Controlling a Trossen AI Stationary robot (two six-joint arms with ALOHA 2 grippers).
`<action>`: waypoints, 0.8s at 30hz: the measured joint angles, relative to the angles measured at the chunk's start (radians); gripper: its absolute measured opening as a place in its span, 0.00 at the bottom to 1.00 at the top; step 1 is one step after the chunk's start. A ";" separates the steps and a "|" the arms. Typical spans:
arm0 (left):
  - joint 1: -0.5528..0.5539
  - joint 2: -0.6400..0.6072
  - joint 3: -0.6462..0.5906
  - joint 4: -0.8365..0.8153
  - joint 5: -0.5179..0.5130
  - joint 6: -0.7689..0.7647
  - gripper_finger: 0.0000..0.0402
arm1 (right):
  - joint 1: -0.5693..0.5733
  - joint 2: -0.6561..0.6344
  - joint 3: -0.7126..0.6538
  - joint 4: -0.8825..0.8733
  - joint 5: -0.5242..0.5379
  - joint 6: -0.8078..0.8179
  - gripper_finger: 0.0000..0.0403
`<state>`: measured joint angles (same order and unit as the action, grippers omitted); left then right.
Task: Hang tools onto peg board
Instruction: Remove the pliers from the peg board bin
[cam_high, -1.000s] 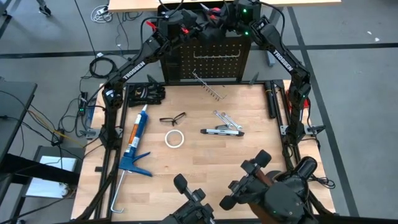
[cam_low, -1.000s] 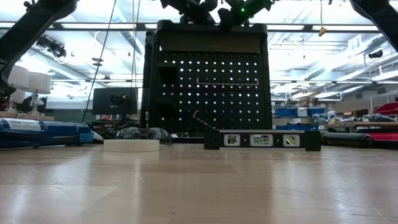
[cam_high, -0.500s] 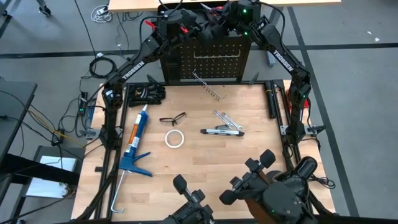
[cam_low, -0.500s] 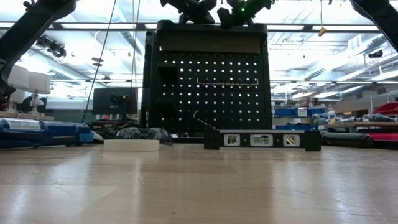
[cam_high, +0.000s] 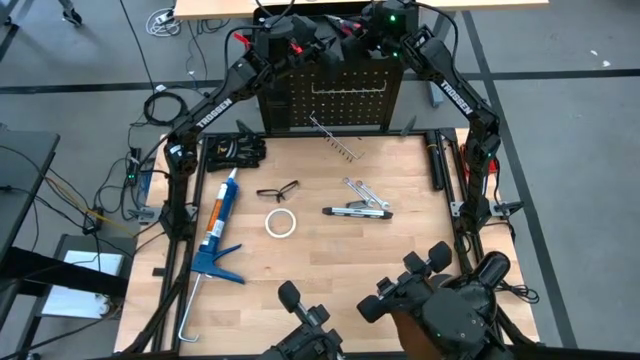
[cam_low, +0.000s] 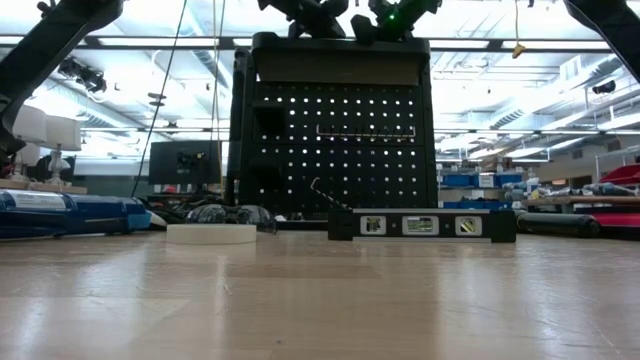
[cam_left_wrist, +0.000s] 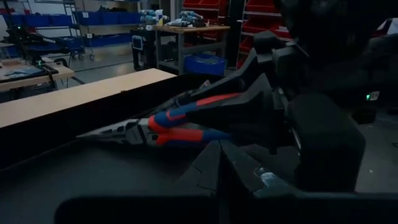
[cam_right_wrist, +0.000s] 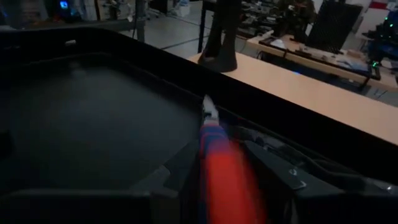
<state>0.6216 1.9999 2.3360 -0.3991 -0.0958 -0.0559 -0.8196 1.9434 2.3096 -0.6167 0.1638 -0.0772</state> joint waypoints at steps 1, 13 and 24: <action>0.000 0.000 0.000 0.000 0.000 0.000 0.04 | 0.000 0.000 0.000 -0.002 0.001 0.003 0.32; 0.000 0.000 0.000 -0.032 0.000 0.023 0.04 | 0.000 0.000 -0.001 0.018 -0.001 -0.049 0.32; 0.000 0.000 0.000 -0.033 0.009 0.026 0.04 | -0.009 -0.003 0.002 -0.041 -0.027 -0.065 0.30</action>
<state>0.6216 1.9999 2.3360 -0.4322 -0.0869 -0.0299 -0.8290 1.9408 2.3116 -0.6577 0.1366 -0.1421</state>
